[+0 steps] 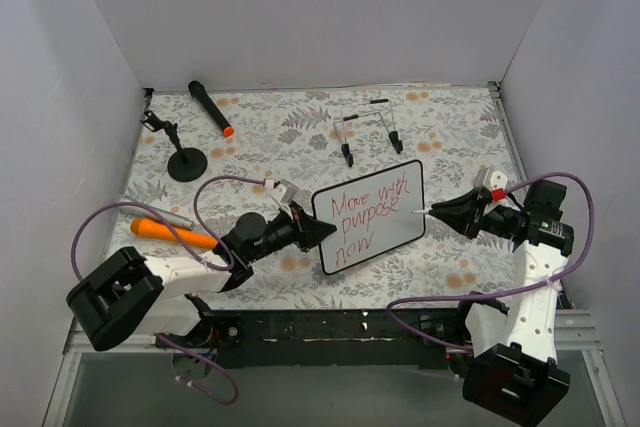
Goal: Write a sentence on the whiteboard
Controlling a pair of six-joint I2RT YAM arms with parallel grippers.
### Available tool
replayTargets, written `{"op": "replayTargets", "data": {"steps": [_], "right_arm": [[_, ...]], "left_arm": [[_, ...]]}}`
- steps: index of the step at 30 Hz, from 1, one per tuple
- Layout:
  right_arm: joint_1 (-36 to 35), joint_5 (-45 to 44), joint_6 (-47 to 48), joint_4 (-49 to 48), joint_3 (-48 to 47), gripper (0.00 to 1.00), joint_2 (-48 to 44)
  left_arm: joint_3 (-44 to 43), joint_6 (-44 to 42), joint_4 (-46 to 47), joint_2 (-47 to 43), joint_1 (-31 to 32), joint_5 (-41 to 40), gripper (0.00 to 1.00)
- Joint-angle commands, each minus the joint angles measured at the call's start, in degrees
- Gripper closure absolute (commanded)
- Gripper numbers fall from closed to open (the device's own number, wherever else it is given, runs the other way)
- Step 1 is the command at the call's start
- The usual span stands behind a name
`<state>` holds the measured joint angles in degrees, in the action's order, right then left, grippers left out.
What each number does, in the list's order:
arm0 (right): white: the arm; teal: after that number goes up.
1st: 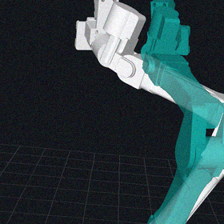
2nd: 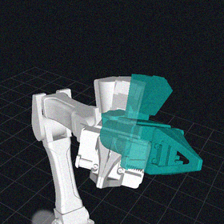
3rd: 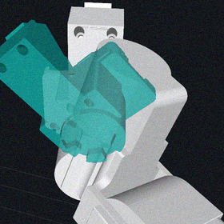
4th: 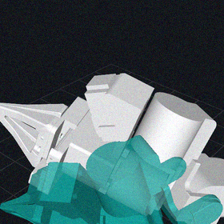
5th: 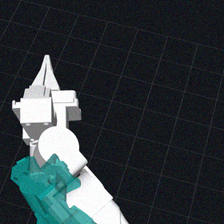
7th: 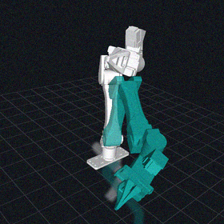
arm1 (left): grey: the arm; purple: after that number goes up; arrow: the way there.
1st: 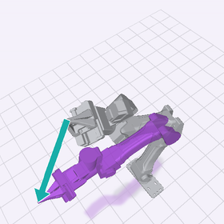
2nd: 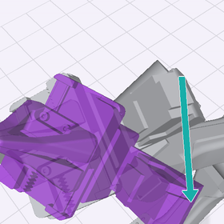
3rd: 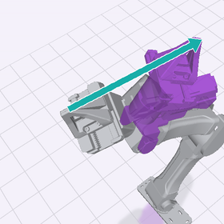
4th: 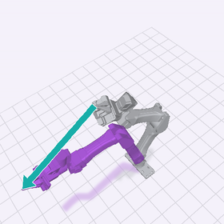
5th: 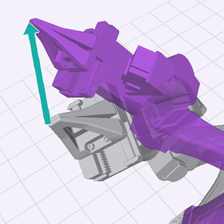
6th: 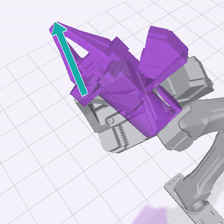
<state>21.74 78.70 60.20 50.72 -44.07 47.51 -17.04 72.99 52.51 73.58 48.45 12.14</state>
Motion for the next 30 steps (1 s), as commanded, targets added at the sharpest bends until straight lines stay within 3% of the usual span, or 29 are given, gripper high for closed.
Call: {"op": "replayTargets", "data": {"steps": [1, 14, 22, 27, 30], "right_arm": [[0.67, 2.17, 0.09, 1.66, -1.45, 0.99, -2.06], [1.29, 0.05, -5.71, -0.88, -1.19, 0.99, -4.7], [1.29, -2.57, -6.33, 1.67, -3.48, 0.99, -3.21], [1.29, -5.92, -17.8, -7.19, 0.82, 0.99, -4.17], [1.38, -6.19, -19.42, -12.22, 3.82, 0.99, -3.56]], "left_arm": [[-0.1, -2.76, -3.02, -7.48, -3.17, 2.44, 1.0], [-5.37, -8.3, -16.29, -19.43, -7.22, 4.38, 1.0], [-11.87, -12.08, -24.38, -22.42, -10.82, 7.28, 1.0], [-13.2, -13.22, -26.76, -24.89, -12.06, 8.42, 1.0], [-13.2, -12.88, -26.23, -26.64, -12.58, 8.69, 1.0]]}}
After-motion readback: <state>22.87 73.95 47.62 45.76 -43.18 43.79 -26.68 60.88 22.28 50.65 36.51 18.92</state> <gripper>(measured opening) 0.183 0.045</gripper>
